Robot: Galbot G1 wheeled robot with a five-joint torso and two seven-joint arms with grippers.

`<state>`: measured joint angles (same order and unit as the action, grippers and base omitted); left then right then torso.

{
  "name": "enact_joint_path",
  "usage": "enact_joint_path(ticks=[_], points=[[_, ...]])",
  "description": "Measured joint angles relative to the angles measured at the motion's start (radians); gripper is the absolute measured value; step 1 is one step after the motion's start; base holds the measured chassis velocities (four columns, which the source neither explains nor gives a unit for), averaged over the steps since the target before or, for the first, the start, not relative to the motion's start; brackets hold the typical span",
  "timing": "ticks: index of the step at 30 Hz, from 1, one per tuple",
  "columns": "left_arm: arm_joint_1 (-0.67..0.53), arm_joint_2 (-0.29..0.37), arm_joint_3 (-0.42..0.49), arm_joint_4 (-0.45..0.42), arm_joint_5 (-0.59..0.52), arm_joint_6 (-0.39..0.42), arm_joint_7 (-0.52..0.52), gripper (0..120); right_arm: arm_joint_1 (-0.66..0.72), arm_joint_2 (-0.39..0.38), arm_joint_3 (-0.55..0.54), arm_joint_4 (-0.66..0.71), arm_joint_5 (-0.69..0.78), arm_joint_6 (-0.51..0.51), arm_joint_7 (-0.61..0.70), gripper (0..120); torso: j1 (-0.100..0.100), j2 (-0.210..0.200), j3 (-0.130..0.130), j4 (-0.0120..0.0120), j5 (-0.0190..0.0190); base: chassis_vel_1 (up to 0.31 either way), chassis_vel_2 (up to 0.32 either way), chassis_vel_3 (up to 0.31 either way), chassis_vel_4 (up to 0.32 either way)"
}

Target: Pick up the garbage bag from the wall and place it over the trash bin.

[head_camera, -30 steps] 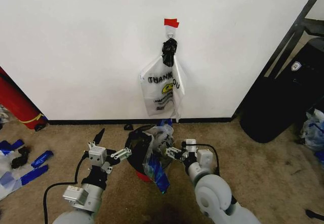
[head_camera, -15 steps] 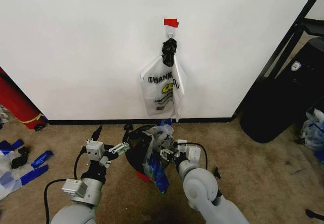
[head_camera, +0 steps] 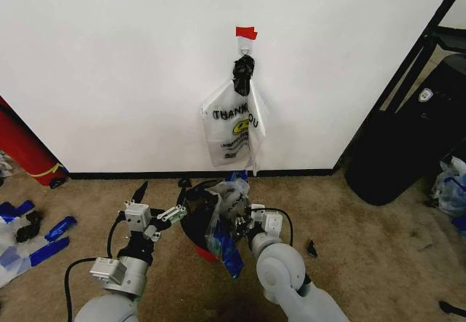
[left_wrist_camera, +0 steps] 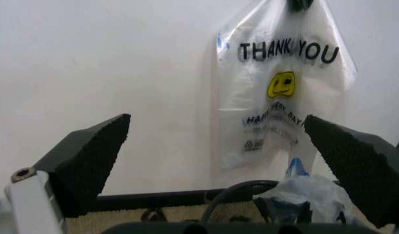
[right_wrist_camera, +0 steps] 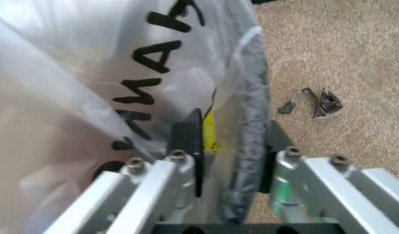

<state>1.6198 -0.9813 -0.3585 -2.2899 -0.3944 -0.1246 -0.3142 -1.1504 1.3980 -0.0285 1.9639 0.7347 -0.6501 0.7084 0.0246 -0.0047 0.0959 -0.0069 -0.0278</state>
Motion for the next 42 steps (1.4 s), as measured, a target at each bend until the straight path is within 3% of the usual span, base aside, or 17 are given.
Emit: enact_joint_path(ticks=[1,2,5,16,24,30,32,33,34,37,42], points=[[0.000,0.000,0.000,0.000,0.000,0.000,0.000,100,0.000,0.000,0.000,0.000,0.000,0.000,0.000,20,0.000,0.000,0.000,0.0000,0.0000,0.000,0.000,0.000,0.000],[0.000,0.002,0.001,0.000,-0.001,0.002,0.000,100,0.002,0.002,0.002,-0.004,0.003,0.000,0.006,11,0.000,0.000,0.000,-0.0001,0.0000,0.000,0.000,0.000,0.000],[0.000,0.001,0.005,-0.001,-0.005,0.005,-0.001,100,0.001,0.004,0.003,-0.004,0.012,0.001,0.014,0,0.000,0.000,0.000,0.0001,0.0002,0.000,0.000,0.000,0.000],[-0.001,0.003,0.007,-0.013,-0.020,0.009,-0.005,100,-0.026,0.000,0.016,0.015,0.014,0.049,-0.015,0,0.000,0.000,0.000,0.0001,0.0001,0.000,0.000,0.000,0.000],[-0.020,0.030,0.007,-0.064,-0.062,0.041,-0.010,100,-0.110,-0.017,0.052,0.085,-0.102,0.190,-0.142,0,0.000,0.000,0.000,-0.0001,0.0001,0.000,0.000,0.000,0.000],[-0.051,0.084,0.016,-0.127,-0.161,0.103,-0.023,100,-0.174,-0.022,0.092,0.136,-0.155,0.275,-0.209,0,0.000,0.000,0.000,0.0002,0.0001,0.000,0.000,0.000,0.000],[-0.087,0.120,0.022,-0.160,-0.230,0.138,-0.030,100,-0.204,-0.025,0.106,0.152,-0.192,0.305,-0.234,0,0.000,0.000,0.000,0.0001,-0.0001,0.000,0.000,0.000,0.000],[-0.130,0.156,0.031,-0.188,-0.315,0.172,-0.039,100,-0.226,-0.026,0.115,0.159,-0.227,0.330,-0.256,0,0.000,0.000,0.000,-0.0001,0.0001,0.000,0.000,0.000,0.000],[-0.130,0.156,0.031,-0.188,-0.315,0.172,-0.039,100,-0.226,-0.026,0.115,0.159,-0.227,0.330,-0.256,0,0.000,0.000,0.000,-0.0001,0.0001,0.000,0.000,0.000,0.000],[-0.242,0.234,0.053,-0.214,-0.554,0.249,-0.072,98,-0.274,-0.027,0.136,0.161,-0.337,0.397,-0.308,0,0.000,0.000,0.000,-0.0005,0.0000,0.000,0.000,0.000,0.000],[-0.312,0.301,0.074,-0.216,-0.714,0.291,-0.074,97,-0.305,-0.025,0.142,0.179,-0.376,0.411,-0.321,0,0.000,0.000,0.000,-0.0003,0.0000,0.000,0.000,0.000,0.000]])
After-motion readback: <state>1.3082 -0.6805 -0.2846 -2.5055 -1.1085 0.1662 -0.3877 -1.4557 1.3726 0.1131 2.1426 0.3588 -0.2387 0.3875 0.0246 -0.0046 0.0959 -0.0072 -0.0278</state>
